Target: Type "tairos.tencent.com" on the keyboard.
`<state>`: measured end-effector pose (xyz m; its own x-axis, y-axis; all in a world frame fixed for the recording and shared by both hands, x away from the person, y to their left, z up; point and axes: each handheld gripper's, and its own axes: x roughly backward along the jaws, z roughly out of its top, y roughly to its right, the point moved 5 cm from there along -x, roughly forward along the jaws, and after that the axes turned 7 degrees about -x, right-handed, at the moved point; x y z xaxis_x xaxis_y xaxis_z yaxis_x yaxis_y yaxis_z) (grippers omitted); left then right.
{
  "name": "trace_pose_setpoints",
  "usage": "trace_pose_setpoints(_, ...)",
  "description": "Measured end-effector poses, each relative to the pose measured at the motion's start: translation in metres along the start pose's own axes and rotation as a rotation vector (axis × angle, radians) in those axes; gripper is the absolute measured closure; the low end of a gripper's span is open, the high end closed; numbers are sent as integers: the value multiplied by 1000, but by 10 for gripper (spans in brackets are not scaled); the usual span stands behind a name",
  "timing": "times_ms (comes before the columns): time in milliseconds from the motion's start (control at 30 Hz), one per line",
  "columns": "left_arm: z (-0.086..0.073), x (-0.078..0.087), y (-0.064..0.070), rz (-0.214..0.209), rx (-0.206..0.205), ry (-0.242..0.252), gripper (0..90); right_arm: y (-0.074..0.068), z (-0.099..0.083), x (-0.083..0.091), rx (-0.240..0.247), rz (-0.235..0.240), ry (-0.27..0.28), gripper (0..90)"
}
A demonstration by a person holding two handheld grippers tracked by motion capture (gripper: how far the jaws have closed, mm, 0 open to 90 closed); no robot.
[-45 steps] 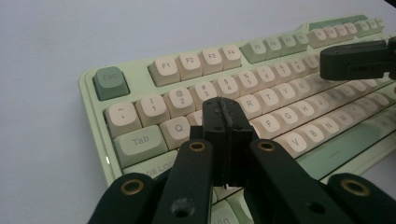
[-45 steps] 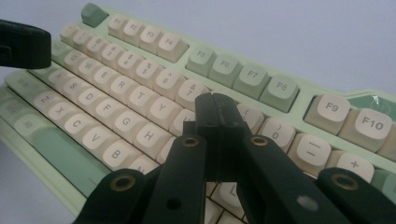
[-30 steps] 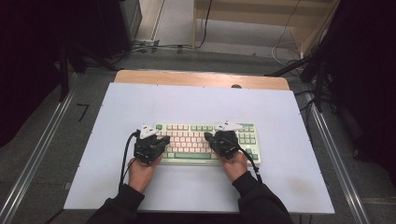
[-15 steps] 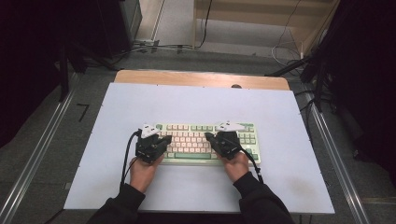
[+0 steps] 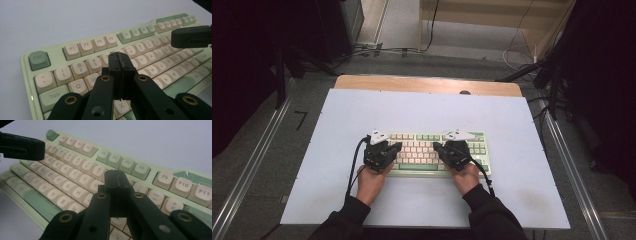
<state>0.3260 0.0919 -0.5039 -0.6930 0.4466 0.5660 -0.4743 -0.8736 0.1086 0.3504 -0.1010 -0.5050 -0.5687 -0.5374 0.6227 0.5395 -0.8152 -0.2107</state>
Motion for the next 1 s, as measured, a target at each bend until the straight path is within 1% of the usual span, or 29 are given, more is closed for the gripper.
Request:
trace_pose_setpoints(367,2,-6,1,-1,4,-6,900,2,0,1,-2,-2,2,881)
trace_pose_setpoints(533,2,-9,2,-5,-3,-12,900,3,0,0,2,-3,3,880)
trace_pose_setpoints(600,2,-10,3,-6,1,-12,900,3,0,0,1,-4,3,880)
trace_pose_setpoints(667,3,-11,4,-9,-7,-16,900,3,0,0,2,-4,3,880)
trace_pose_setpoints(1000,2,-18,6,-11,-10,-27,900,3,0,0,1,-5,3,881)
